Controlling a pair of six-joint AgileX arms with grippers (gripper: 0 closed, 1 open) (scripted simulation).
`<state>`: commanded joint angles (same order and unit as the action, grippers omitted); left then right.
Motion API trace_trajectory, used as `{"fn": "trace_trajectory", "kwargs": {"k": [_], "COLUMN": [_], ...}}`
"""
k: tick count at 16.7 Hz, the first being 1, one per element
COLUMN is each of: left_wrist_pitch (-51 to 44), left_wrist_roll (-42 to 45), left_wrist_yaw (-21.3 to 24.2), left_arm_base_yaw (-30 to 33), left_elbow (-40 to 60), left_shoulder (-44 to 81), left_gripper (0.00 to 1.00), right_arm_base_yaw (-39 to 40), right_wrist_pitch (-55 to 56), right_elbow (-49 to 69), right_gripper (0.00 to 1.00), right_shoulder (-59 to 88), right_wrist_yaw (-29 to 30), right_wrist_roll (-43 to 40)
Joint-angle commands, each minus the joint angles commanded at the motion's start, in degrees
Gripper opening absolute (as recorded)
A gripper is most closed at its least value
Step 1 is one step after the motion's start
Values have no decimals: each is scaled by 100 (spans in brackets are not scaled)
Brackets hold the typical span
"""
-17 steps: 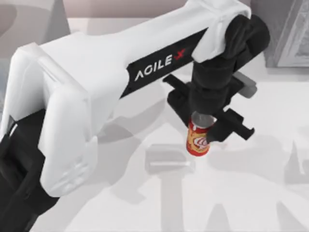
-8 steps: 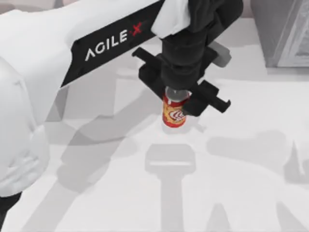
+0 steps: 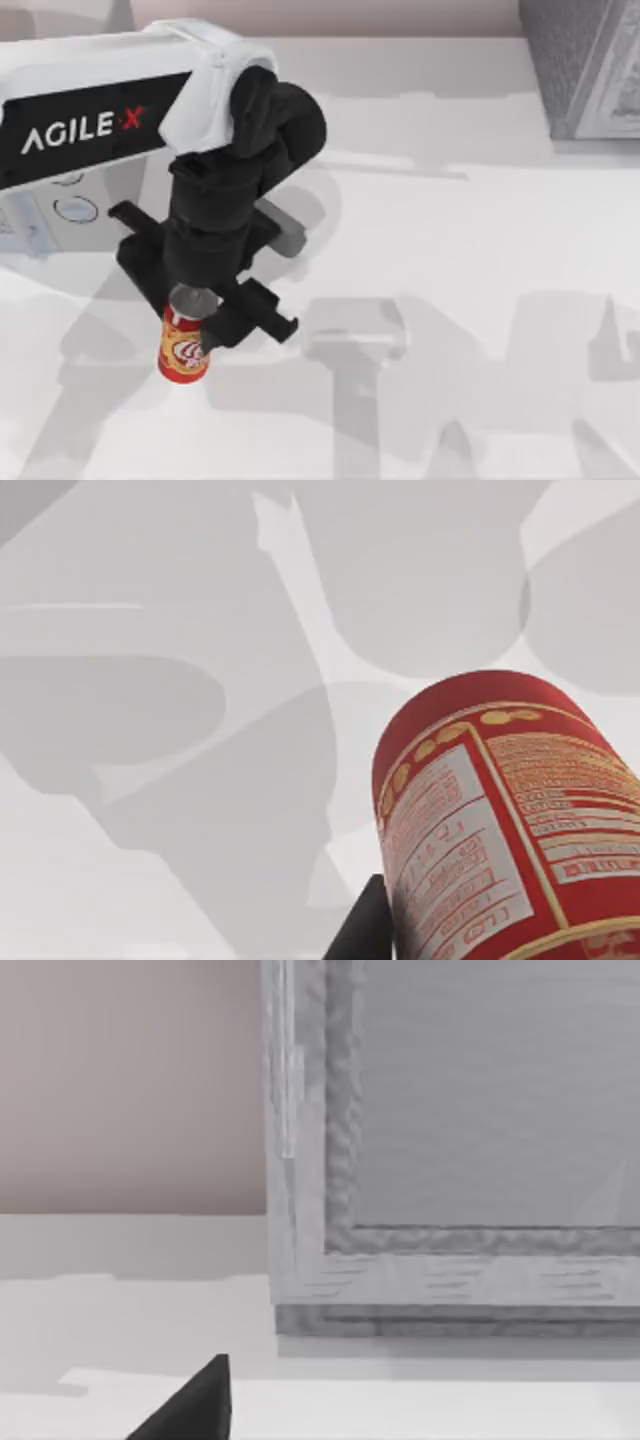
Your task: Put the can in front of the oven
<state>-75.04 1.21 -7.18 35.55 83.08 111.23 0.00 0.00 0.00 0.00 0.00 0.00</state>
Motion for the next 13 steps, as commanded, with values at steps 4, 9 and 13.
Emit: {"fn": "trace_trajectory", "kwargs": {"k": [4,9,13], "left_wrist_pitch": [134,418,833], "left_wrist_roll": [584,1765,2747], "left_wrist_yaw": [21,120,351], "left_arm_base_yaw": [-1722,-4545,-6055], "left_elbow": [-1510,-2228,-2379], "left_shoulder": [-886,-1901,-2228], "left_gripper": [0,0,0], "right_arm_base_yaw": [0,0,0], "right_wrist_pitch": [0,0,0], "right_elbow": [0,0,0], "right_gripper": [100,100,100], "right_shoulder": [0,0,0], "right_wrist_yaw": [0,0,0], "right_wrist_roll": [0,0,0]}}
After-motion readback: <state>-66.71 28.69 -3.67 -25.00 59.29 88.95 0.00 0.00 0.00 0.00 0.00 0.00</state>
